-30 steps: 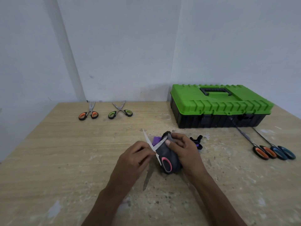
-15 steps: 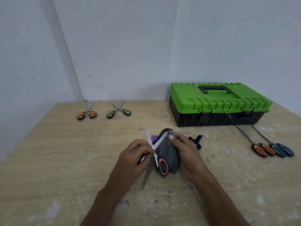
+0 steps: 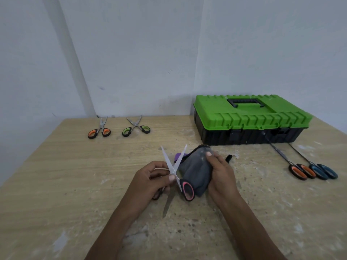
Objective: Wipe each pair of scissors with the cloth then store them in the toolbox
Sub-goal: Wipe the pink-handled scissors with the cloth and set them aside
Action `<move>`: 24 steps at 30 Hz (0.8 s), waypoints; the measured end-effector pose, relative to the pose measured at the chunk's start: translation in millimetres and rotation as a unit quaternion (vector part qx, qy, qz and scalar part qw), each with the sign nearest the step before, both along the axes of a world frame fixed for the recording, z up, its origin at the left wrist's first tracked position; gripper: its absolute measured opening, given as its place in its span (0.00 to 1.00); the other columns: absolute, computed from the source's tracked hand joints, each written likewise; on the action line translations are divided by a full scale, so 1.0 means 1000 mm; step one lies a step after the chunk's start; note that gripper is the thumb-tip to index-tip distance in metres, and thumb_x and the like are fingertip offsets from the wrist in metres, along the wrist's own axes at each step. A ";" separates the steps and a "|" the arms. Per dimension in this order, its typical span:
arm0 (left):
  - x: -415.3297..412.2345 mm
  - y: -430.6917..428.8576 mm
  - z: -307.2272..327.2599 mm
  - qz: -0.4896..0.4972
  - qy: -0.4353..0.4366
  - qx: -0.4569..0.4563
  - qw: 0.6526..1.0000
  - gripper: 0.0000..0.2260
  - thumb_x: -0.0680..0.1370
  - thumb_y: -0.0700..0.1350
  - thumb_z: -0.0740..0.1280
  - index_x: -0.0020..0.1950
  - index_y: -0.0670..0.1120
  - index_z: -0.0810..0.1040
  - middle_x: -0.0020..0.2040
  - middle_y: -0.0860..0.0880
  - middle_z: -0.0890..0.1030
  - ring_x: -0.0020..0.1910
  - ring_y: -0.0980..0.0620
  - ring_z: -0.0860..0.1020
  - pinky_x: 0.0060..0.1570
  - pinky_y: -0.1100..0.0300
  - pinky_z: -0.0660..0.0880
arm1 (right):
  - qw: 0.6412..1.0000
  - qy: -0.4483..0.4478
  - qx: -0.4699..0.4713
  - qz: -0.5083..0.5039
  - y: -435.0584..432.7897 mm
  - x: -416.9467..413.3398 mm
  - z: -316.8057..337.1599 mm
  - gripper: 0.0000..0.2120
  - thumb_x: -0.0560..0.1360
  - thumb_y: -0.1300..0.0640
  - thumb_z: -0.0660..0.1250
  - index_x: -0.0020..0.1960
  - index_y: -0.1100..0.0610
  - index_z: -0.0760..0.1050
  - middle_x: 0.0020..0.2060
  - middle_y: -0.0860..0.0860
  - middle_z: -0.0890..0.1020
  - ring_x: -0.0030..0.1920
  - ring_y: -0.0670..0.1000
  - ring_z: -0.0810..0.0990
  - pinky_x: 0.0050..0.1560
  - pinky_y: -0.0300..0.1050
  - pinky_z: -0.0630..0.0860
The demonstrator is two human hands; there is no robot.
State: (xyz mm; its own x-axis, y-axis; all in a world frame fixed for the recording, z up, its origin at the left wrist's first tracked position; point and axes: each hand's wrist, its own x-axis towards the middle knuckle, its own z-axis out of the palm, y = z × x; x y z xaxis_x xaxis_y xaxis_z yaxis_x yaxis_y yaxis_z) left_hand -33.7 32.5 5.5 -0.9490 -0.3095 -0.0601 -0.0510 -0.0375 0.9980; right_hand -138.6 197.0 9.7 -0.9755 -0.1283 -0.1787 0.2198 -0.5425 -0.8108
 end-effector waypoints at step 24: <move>-0.005 -0.004 -0.008 0.043 0.015 0.082 0.996 0.08 0.76 0.33 0.72 0.50 0.43 0.87 0.41 0.42 0.86 0.36 0.50 0.83 0.41 0.57 0.82 | 0.808 0.369 0.455 -0.056 -0.007 0.002 -0.017 0.14 0.81 0.66 0.62 0.62 0.55 0.80 0.56 0.46 0.82 0.59 0.41 0.78 0.60 0.25 0.65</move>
